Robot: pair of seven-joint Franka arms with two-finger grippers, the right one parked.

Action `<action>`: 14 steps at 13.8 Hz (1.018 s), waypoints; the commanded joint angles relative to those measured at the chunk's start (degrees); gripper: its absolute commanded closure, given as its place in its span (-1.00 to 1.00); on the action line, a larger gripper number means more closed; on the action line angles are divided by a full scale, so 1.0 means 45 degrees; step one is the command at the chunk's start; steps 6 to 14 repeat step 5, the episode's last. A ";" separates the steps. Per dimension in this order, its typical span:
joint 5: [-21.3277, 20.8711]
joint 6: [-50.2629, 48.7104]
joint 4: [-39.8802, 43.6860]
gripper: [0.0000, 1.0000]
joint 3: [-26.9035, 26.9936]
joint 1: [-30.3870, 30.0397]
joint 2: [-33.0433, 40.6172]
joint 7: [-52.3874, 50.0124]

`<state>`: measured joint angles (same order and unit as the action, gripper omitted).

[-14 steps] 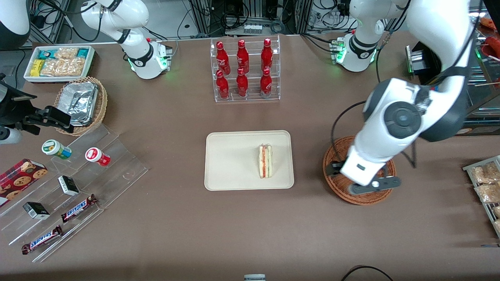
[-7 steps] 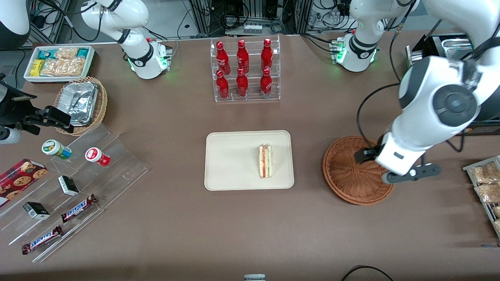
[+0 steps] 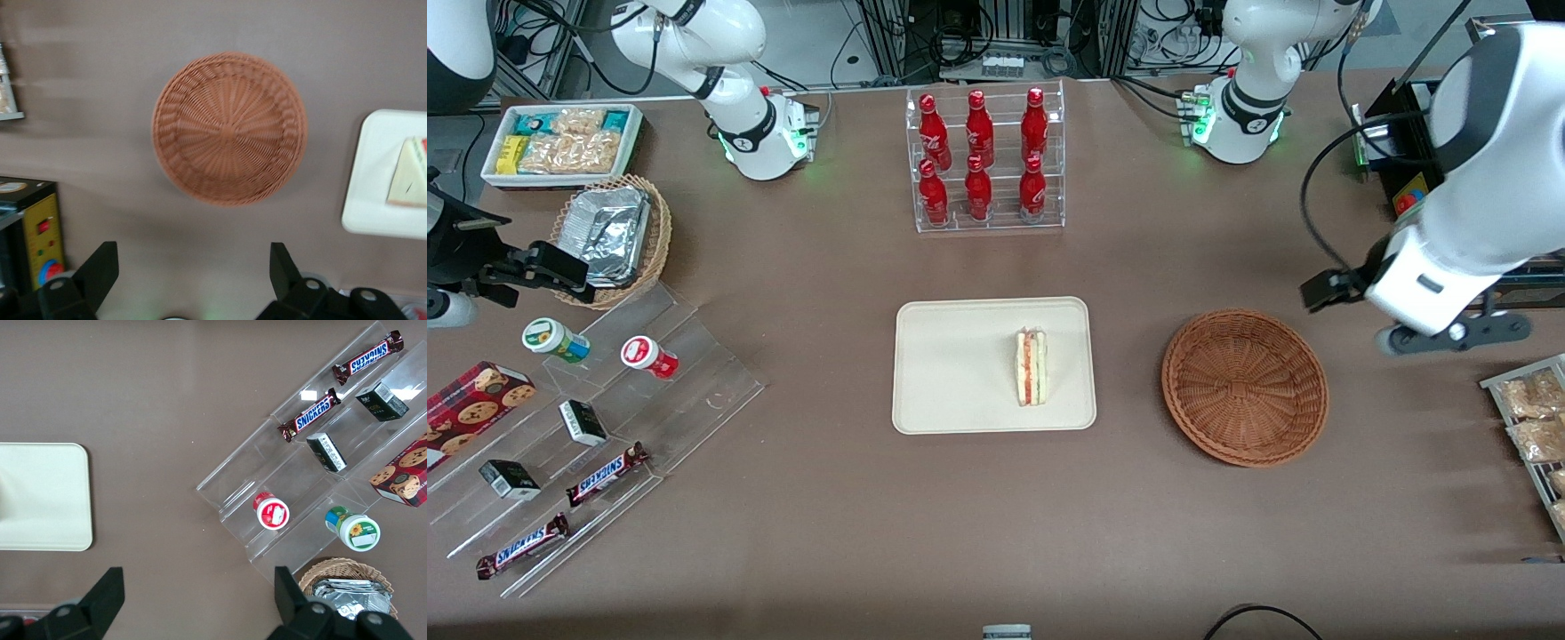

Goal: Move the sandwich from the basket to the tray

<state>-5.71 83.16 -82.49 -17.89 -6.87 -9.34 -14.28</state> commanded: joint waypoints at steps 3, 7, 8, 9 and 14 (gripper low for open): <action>0.0487 -0.1483 -0.0613 -1.00 0.1181 0.0141 0.1663 0.2116; 0.0487 -0.1701 -0.0904 -1.00 0.1260 0.0160 0.1975 0.2118; 0.0487 -0.1701 -0.0904 -1.00 0.1260 0.0160 0.1975 0.2118; 0.0487 -0.1701 -0.0904 -1.00 0.1260 0.0160 0.1975 0.2118; 0.0487 -0.1701 -0.0904 -1.00 0.1260 0.0160 0.1975 0.2118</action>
